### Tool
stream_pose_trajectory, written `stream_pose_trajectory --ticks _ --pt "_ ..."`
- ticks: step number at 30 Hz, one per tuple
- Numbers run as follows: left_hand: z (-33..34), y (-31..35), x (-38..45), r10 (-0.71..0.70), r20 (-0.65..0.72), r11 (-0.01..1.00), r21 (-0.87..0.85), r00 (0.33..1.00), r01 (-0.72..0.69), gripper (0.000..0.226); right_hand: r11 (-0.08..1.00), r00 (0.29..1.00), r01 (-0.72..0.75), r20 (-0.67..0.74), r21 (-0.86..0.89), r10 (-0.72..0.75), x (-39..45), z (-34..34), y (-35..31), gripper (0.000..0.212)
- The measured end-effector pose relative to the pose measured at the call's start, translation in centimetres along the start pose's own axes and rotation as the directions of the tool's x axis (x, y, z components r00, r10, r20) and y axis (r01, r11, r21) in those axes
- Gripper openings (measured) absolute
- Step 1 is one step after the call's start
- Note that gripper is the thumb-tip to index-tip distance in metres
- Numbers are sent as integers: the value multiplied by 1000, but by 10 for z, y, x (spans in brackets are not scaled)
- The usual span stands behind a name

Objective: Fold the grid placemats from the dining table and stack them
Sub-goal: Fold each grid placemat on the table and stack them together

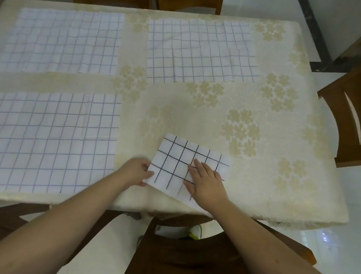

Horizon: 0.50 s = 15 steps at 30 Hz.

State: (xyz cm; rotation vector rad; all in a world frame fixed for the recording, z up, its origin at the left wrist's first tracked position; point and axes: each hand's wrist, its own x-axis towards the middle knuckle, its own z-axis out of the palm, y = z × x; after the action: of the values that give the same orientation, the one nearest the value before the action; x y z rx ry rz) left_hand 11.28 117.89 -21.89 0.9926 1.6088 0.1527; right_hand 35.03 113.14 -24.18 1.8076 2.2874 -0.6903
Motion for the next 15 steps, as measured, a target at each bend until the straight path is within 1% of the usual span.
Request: stream_pose_trajectory --ticks 2,5,7,8,9,11,12,13,15 --pt "-8 6 7 29 -102 999 -36 994 -33 18 1000 998 9 -62 -4 -10 -4 -1 -1 81" --pt "-19 12 18 86 -238 994 -48 967 -101 26 1000 983 15 -183 24 -10 -4 0 -2 59" --pt "-24 17 22 145 -322 987 -16 935 -159 22 994 963 -13 -267 105 41 -4 -2 -3 41" --pt "-25 21 23 167 -367 980 -37 915 -194 20 986 953 -38 -291 164 85 -3 -4 -2 35" --pt "-26 25 24 170 -413 970 -93 895 -227 21 973 946 -68 -296 222 133 -2 -7 -2 31" --pt "-27 28 27 100 -479 930 -268 872 -254 23 935 937 -127 -270 331 223 4 -14 1 30" --pt "-27 27 28 40 -468 904 -359 883 -232 22 908 933 -155 -245 388 264 8 -18 4 30" --pt "-26 24 29 -21 -420 874 -448 907 -188 25 877 928 -182 -217 444 302 12 -23 7 31" --pt "-24 13 29 -128 -247 797 -602 961 -49 32 822 920 -223 -165 524 355 23 -32 13 34"
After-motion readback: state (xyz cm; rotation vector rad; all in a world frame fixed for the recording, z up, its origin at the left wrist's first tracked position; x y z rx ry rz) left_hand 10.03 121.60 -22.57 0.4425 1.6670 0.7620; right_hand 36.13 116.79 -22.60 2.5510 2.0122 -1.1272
